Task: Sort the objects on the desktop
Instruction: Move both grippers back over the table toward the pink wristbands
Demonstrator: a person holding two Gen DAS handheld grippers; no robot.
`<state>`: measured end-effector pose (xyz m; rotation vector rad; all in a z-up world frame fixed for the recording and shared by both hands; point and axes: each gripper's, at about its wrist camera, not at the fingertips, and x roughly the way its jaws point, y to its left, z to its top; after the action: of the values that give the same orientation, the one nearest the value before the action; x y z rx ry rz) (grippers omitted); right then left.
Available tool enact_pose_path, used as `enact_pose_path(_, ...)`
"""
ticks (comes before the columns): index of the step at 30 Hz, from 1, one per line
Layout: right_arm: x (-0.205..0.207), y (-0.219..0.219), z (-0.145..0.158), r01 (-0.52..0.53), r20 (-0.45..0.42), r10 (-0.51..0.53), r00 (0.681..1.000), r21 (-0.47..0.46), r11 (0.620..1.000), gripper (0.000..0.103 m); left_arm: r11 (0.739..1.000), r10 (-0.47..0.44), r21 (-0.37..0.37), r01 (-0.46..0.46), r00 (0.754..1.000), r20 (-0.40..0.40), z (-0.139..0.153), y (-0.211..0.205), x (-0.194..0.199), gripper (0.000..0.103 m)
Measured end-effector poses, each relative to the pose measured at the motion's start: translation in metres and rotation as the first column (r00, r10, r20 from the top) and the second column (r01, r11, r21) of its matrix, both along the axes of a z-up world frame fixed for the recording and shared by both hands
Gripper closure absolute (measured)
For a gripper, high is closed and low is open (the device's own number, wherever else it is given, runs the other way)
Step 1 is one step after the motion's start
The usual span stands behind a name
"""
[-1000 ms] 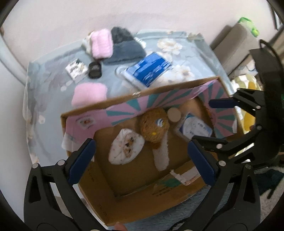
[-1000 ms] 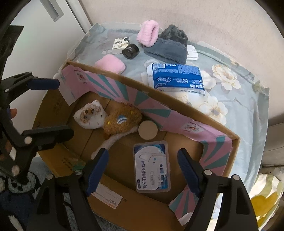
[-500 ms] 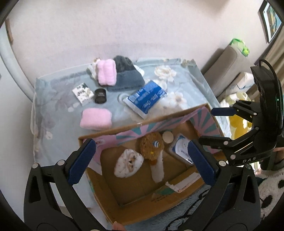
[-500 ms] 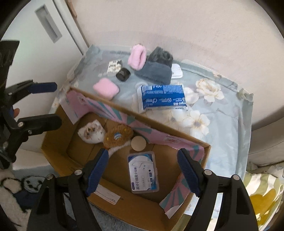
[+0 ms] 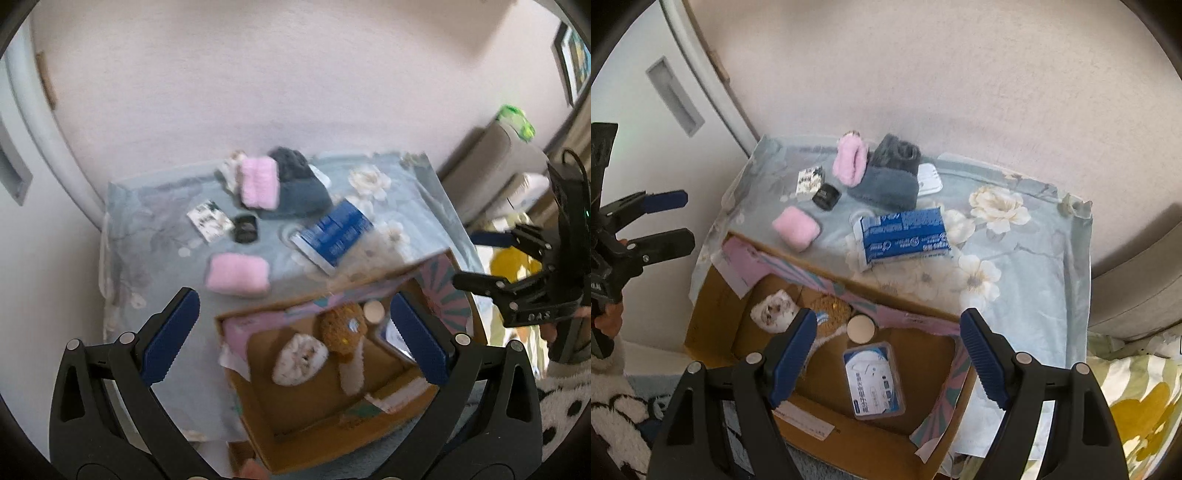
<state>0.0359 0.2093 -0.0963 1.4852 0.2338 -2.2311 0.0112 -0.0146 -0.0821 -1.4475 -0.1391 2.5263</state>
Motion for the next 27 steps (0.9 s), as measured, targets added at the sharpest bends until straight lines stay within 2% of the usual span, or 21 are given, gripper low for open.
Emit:
enact_pose_path(8,-0.004,-0.002,0.014,0.006,-0.040,-0.006,0.999,-0.005,1.000,0.026,0.998,0.057,0.002,-0.057,0.996,-0.070,0.015,-0.041,-0.018,0.000)
enact_pose_path(15,-0.016,-0.010,0.009,0.024,-0.024,-0.023,0.999,0.017,1.000,0.026,1.000,0.021,-0.011,-0.021,0.998,-0.065,0.003,-0.055,-0.033,0.000)
enact_pose_path(21,-0.036,-0.022,-0.002,0.048,0.007,-0.048,0.999,0.034,0.998,0.026,0.999,-0.034,-0.034,0.034,0.999,-0.015,-0.022,-0.057,-0.057,0.000)
enact_pose_path(27,-0.060,-0.041,-0.011,0.065,0.051,-0.066,0.997,0.010,0.998,0.026,0.996,-0.090,0.013,0.090,0.992,0.085,-0.057,-0.065,-0.080,0.001)
